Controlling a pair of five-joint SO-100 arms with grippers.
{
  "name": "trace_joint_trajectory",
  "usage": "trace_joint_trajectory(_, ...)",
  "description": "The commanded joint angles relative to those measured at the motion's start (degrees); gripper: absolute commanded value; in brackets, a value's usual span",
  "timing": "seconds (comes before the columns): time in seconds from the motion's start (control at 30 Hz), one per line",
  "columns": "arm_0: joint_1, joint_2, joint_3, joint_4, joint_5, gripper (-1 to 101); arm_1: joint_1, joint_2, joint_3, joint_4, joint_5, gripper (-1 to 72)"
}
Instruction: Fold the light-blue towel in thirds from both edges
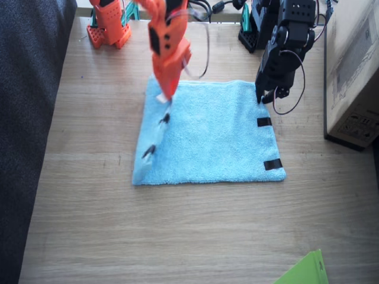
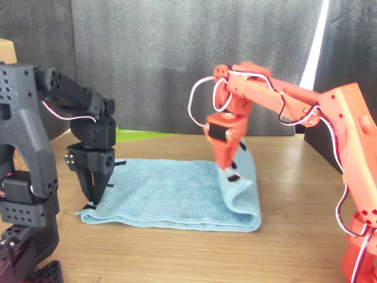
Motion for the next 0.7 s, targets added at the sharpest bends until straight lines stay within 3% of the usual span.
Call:
trace_joint_trajectory(0.0,0.53,1.14,-0.26,0.53,0.53,0,0.88,-1.58,-2.81,0.44,0.26,0.0)
trace_joint_trajectory(0.33,0.44,1.14,-0.26,0.53,0.26,0,3.69,-7.21,-7.56,0.44,0.62,0.4)
trace_joint_trajectory(0.43,0.44,1.05,-0.62,0.53,0.26,0,4.04,-7.56,-8.09,0.35,0.70,12.9)
trace_joint_trajectory(0.67,0.00,0.79,-0.88,0.62,-0.26,0,4.39,-5.45,-9.32,0.35,0.88,18.4)
